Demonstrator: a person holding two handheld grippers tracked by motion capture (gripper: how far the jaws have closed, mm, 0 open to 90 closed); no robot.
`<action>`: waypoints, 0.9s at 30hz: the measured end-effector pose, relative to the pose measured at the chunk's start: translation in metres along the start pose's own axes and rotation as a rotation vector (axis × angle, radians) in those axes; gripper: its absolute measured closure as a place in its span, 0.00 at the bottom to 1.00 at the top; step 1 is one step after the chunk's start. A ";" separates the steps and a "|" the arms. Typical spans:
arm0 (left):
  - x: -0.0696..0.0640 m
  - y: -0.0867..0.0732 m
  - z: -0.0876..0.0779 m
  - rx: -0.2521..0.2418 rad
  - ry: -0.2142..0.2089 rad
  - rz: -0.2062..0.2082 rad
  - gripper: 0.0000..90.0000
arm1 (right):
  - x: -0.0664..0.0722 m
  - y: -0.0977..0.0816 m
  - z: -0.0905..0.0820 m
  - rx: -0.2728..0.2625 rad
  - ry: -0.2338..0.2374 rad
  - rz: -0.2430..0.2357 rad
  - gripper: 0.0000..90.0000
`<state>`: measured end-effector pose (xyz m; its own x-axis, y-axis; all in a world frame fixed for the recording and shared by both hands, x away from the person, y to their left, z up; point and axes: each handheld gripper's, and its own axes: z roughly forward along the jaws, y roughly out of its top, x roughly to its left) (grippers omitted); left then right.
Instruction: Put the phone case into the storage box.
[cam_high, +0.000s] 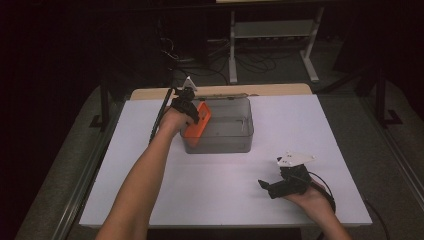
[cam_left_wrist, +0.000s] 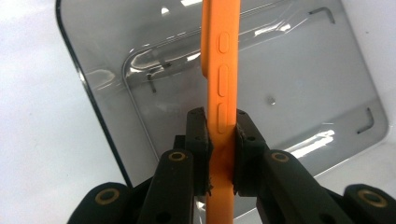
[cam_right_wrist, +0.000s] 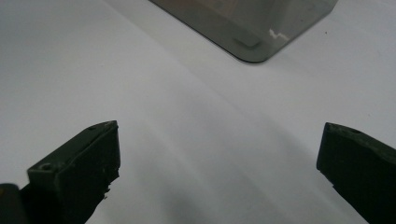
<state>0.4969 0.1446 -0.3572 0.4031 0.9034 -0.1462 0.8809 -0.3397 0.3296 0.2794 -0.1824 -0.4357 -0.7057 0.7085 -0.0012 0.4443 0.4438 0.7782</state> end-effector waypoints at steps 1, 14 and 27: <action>0.000 0.000 0.000 0.002 0.002 -0.003 0.88 | 0.000 0.000 0.000 0.001 0.000 0.000 0.00; 0.001 -0.002 0.004 0.020 0.018 -0.019 0.88 | 0.000 0.000 0.000 -0.002 0.000 -0.005 0.00; 0.002 -0.003 0.006 0.025 0.016 -0.027 0.88 | 0.000 0.000 0.000 -0.001 0.000 -0.006 0.00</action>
<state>0.4969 0.1463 -0.3636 0.3753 0.9163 -0.1397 0.8974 -0.3215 0.3022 0.2796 -0.1824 -0.4355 -0.7084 0.7058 -0.0053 0.4398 0.4472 0.7788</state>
